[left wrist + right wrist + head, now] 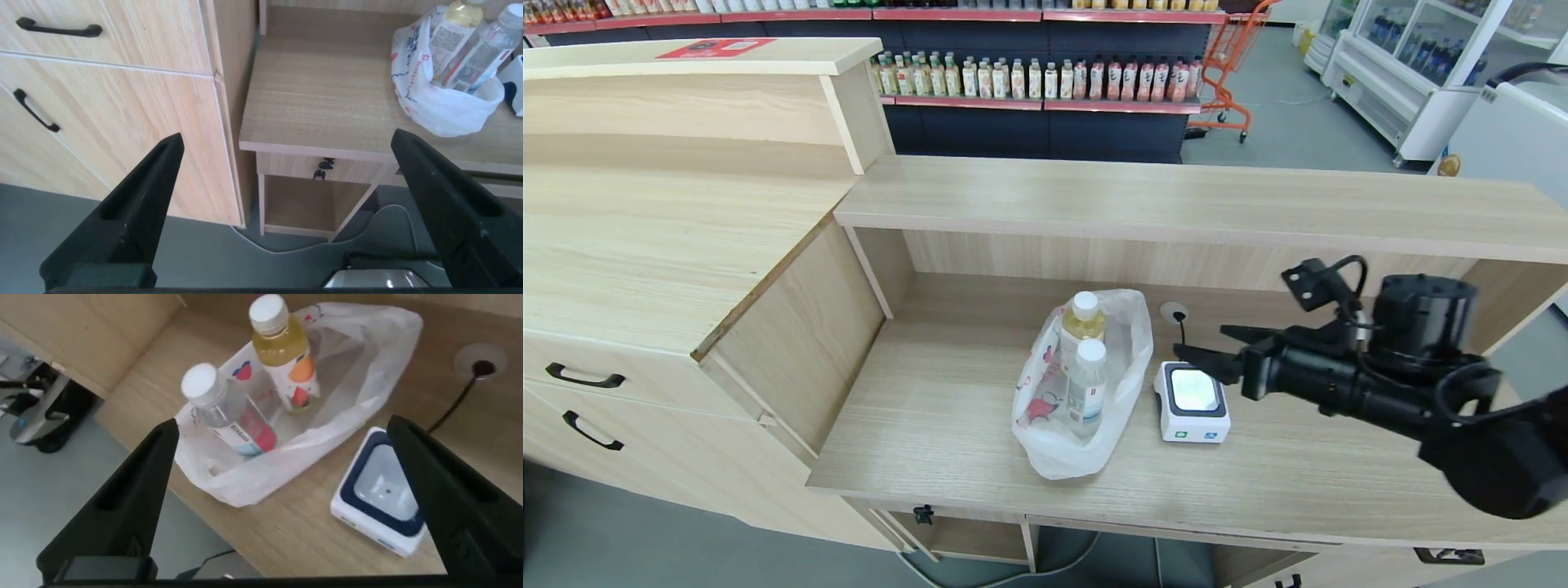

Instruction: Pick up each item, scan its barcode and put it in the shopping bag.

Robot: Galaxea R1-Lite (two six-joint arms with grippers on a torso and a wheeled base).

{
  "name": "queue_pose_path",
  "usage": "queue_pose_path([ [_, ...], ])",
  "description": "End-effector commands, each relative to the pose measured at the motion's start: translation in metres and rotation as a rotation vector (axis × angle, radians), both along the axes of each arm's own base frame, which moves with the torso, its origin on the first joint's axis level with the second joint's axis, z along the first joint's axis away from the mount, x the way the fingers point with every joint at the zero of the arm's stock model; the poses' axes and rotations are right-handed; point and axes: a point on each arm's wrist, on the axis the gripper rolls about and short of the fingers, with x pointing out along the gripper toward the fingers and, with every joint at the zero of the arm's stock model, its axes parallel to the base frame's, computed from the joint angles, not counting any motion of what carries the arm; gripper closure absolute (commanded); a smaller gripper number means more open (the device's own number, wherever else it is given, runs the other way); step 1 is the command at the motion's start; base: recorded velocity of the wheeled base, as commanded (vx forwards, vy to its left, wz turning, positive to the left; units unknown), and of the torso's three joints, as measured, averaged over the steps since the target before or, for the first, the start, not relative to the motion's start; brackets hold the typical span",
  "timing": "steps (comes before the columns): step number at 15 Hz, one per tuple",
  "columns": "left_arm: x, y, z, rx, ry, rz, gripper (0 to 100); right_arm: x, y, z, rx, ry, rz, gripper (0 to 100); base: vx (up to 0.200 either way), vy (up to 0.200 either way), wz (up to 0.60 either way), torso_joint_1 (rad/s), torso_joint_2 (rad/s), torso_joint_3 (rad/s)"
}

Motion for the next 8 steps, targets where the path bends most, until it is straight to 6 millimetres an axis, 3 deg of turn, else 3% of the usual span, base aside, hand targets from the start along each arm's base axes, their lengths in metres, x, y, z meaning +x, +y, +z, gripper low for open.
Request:
queue_pose_path([
  [1, 0.0, 0.0, 0.0, 0.001, 0.001, 0.0, 0, -0.088, -0.063, 0.034, -0.032, -0.07, -0.194, 0, 0.0, 0.0, 0.0, 0.0, 0.0, 0.0],
  [2, 0.0, 0.0, 0.0, 0.001, 0.001, 0.0, 0, -0.113, -0.077, 0.026, -0.056, -0.057, -0.269, 0, 0.0, 0.0, 0.0, 0.0, 0.0, 0.0],
  [3, 0.0, 0.0, 0.0, -0.001, 0.001, 0.0, 0, -0.125, -0.081, 0.021, -0.06, -0.045, -0.299, 0, 0.0, 0.0, 0.0, 0.0, 0.0, 0.0],
  [4, 0.0, 0.0, 0.0, 0.001, 0.001, 0.0, 0, -0.167, -0.089, -0.002, -0.074, 0.009, -0.395, 0, 0.0, 0.0, 0.0, 0.0, 0.0, 0.0],
  [5, 0.0, 0.0, 0.0, 0.001, -0.001, 0.0, 0, -0.198, -0.09, -0.019, -0.08, 0.027, -0.425, 0, 0.0, 0.0, 0.0, 0.0, 0.0, 0.0],
  [8, 0.0, 0.0, 0.0, -0.001, 0.001, 0.0, 0, -0.263, -0.087, -0.04, -0.094, -0.021, -0.506, 0, 0.0, 0.0, 0.0, 0.0, 0.0, 0.0],
])
